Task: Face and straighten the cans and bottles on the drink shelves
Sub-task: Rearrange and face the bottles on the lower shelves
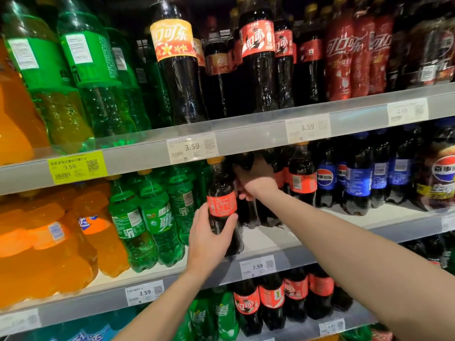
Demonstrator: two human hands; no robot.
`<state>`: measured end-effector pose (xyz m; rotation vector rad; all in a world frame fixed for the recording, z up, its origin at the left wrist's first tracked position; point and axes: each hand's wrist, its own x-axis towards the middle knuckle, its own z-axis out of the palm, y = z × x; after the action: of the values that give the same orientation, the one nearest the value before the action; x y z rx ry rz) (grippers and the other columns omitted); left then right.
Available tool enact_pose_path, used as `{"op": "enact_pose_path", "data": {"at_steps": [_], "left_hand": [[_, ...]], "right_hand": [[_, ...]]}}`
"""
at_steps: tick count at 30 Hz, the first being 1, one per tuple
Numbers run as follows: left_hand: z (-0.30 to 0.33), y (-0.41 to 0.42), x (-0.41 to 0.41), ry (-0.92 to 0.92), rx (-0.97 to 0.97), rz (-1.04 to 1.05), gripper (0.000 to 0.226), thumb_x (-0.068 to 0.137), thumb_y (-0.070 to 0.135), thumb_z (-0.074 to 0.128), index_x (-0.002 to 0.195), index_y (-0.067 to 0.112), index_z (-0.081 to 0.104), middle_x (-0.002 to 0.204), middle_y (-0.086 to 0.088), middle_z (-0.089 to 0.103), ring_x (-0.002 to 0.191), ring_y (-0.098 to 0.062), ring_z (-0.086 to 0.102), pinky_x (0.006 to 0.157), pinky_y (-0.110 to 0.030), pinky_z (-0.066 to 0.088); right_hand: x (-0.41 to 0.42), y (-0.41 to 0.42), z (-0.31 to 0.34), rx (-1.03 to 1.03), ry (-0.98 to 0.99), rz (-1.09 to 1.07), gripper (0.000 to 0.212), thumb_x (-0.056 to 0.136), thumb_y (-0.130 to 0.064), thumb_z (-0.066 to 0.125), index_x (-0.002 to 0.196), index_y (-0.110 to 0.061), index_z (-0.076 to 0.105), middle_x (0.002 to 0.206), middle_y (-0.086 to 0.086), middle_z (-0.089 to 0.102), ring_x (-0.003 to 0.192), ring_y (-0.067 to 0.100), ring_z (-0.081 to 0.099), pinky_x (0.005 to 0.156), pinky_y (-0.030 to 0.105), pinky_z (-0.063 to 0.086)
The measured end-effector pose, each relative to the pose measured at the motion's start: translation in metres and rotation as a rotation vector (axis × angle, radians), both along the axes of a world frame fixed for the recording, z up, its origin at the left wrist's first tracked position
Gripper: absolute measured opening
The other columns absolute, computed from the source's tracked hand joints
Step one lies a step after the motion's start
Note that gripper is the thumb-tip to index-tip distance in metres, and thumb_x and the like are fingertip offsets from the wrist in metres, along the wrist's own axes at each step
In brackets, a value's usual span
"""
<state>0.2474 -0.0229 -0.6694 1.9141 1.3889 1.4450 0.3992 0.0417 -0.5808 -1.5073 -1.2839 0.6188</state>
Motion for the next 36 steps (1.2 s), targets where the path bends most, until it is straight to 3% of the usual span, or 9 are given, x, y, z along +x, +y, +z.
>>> {"op": "enact_pose_path", "data": {"at_steps": [3, 8, 11, 14, 17, 24, 28, 32, 36], "left_hand": [[-0.001, 0.002, -0.002, 0.003, -0.02, -0.006, 0.045, 0.086, 0.055, 0.066, 0.124, 0.032, 0.056, 0.112, 0.016, 0.06, 0.105, -0.002, 0.057, 0.092, -0.032, 0.049], [0.001, -0.006, 0.005, -0.053, -0.068, 0.005, 0.045, 0.086, 0.051, 0.068, 0.123, 0.03, 0.053, 0.116, 0.011, 0.051, 0.106, -0.005, 0.053, 0.089, -0.028, 0.041], [0.001, 0.0, 0.008, -0.106, -0.153, 0.017, 0.049, 0.084, 0.047, 0.072, 0.121, 0.026, 0.048, 0.12, 0.005, 0.039, 0.108, -0.01, 0.048, 0.094, -0.029, 0.037], [0.003, 0.004, 0.014, -0.175, -0.253, -0.054, 0.046, 0.082, 0.043, 0.076, 0.111, 0.025, 0.046, 0.114, 0.003, 0.049, 0.102, -0.011, 0.056, 0.088, -0.032, 0.042], [0.005, 0.003, 0.018, -0.225, -0.285, -0.068, 0.041, 0.083, 0.037, 0.078, 0.106, 0.024, 0.047, 0.101, 0.006, 0.063, 0.093, -0.007, 0.061, 0.077, -0.03, 0.042], [0.003, 0.011, 0.014, -0.227, -0.278, -0.084, 0.033, 0.078, 0.035, 0.081, 0.1, 0.027, 0.057, 0.094, 0.009, 0.069, 0.091, -0.009, 0.065, 0.081, -0.033, 0.048], [0.002, 0.017, 0.01, -0.216, -0.286, -0.133, 0.033, 0.077, 0.037, 0.082, 0.103, 0.029, 0.063, 0.098, 0.009, 0.072, 0.095, -0.009, 0.067, 0.089, -0.035, 0.052], [0.001, 0.015, 0.01, -0.211, -0.286, -0.126, 0.035, 0.077, 0.039, 0.082, 0.103, 0.029, 0.06, 0.099, 0.009, 0.07, 0.095, -0.009, 0.066, 0.089, -0.034, 0.052], [0.003, 0.008, 0.013, -0.194, -0.248, -0.085, 0.032, 0.078, 0.041, 0.081, 0.099, 0.029, 0.059, 0.097, 0.007, 0.068, 0.092, -0.009, 0.064, 0.084, -0.033, 0.051]], "right_hand": [[0.002, -0.004, 0.004, -0.049, -0.095, 0.013, 0.039, 0.102, -0.039, 0.056, 0.1, 0.0, 0.058, 0.063, 0.011, 0.068, 0.038, 0.016, 0.065, 0.039, 0.028, 0.054], [0.012, -0.048, -0.002, 0.124, -0.053, 0.026, 0.031, 0.098, -0.037, 0.064, 0.104, -0.007, 0.058, 0.056, 0.011, 0.063, 0.039, 0.025, 0.064, 0.039, 0.036, 0.054], [0.022, -0.074, -0.004, 0.144, -0.057, -0.019, 0.046, 0.095, -0.042, 0.067, 0.092, 0.004, 0.063, 0.052, 0.012, 0.065, 0.037, 0.023, 0.064, 0.046, 0.044, 0.058], [0.035, -0.097, 0.0, 0.18, -0.135, -0.032, 0.044, 0.093, -0.044, 0.066, 0.102, -0.001, 0.059, 0.053, 0.011, 0.067, 0.039, 0.022, 0.064, 0.048, 0.04, 0.058], [0.045, -0.102, 0.004, 0.175, -0.155, -0.05, 0.043, 0.092, -0.039, 0.068, 0.109, 0.0, 0.061, 0.051, 0.01, 0.066, 0.037, 0.022, 0.063, 0.04, 0.036, 0.052], [0.049, -0.092, 0.005, 0.128, -0.144, -0.069, 0.061, 0.09, -0.044, 0.07, 0.133, -0.004, 0.055, 0.05, 0.01, 0.065, 0.038, 0.024, 0.062, 0.04, 0.031, 0.051], [0.047, -0.091, 0.001, 0.161, -0.117, -0.1, 0.048, 0.089, -0.043, 0.07, 0.121, -0.009, 0.063, 0.051, 0.008, 0.066, 0.04, 0.023, 0.064, 0.046, 0.041, 0.059], [0.043, -0.093, -0.004, 0.184, -0.074, -0.076, 0.057, 0.089, -0.043, 0.071, 0.133, -0.007, 0.059, 0.052, 0.008, 0.067, 0.044, 0.019, 0.067, 0.05, 0.033, 0.059], [0.034, -0.091, -0.006, 0.196, -0.027, 0.036, 0.041, 0.09, -0.041, 0.073, 0.111, -0.006, 0.067, 0.051, 0.008, 0.065, 0.049, 0.019, 0.07, 0.055, 0.034, 0.059]]}}
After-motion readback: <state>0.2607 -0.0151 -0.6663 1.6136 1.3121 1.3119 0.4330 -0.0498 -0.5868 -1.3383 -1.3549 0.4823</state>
